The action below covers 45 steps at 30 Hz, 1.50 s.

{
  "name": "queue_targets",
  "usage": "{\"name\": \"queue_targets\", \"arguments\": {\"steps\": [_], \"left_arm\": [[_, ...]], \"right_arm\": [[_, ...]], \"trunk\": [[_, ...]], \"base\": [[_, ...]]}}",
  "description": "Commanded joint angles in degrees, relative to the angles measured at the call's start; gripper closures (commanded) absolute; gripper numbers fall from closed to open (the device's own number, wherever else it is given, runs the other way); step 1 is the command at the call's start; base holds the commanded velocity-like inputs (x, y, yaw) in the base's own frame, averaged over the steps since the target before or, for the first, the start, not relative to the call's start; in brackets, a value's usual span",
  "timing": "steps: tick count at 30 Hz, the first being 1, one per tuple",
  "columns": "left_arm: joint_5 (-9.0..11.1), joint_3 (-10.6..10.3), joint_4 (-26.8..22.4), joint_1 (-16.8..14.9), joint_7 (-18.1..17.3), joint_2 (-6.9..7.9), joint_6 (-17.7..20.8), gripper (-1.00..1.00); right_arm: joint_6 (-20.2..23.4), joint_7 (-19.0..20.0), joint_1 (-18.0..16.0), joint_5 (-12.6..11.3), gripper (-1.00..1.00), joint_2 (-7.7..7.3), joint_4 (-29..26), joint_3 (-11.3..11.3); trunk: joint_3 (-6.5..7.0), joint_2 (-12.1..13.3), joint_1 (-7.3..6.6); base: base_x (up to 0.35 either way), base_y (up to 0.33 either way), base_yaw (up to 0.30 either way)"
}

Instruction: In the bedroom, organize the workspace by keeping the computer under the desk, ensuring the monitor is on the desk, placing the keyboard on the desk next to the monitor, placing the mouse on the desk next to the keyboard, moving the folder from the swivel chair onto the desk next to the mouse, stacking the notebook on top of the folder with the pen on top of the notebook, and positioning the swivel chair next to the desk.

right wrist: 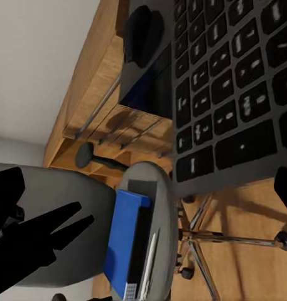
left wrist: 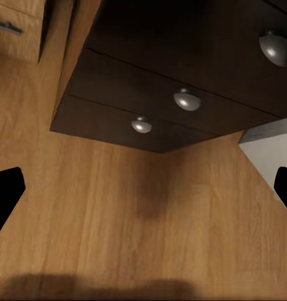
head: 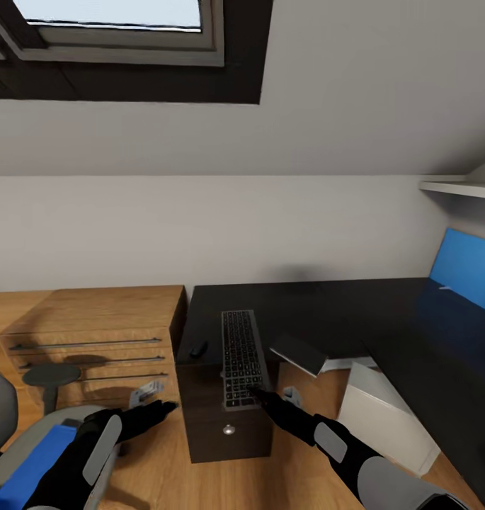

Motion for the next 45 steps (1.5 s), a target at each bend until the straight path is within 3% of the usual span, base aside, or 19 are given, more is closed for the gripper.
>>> {"name": "queue_targets", "arguments": {"steps": [1,11,17,20,45], "left_arm": [[-0.1,0.0,0.0,0.0,-0.3,-0.01,0.3,-1.00],[-0.3,-0.7,0.3,0.0,-0.3,-0.16,0.3,-1.00],[-0.5,-5.0,0.4,0.0,-0.2,-0.19,0.1,-1.00],[-0.5,-5.8,0.5,0.0,-0.2,-0.19,0.1,-1.00],[-0.2,-6.2,-0.5,0.0,-0.4,-0.11,0.3,-1.00]], "right_arm": [[0.4,0.1,-0.1,-0.6,-1.00,-0.02,0.1,0.2],[0.3,0.1,-0.1,-0.6,-1.00,-0.04,0.1,0.1],[0.3,0.1,-0.1,-0.6,-1.00,-0.04,0.1,0.1],[0.3,0.1,-0.1,-0.5,-1.00,-0.04,0.1,0.1],[-0.5,0.1,-0.1,-0.5,-1.00,-0.04,0.2,0.1]], "trunk": [[-0.07,0.0,-0.01],[-0.07,0.0,-0.01],[-0.07,0.0,-0.01],[-0.07,0.0,-0.01],[-0.07,0.0,-0.01]], "base": [[-0.071,0.311,0.000],[0.017,0.230,0.000],[0.006,0.021,0.000],[0.001,0.004,0.000],[-0.092,0.000,-0.020]]}}
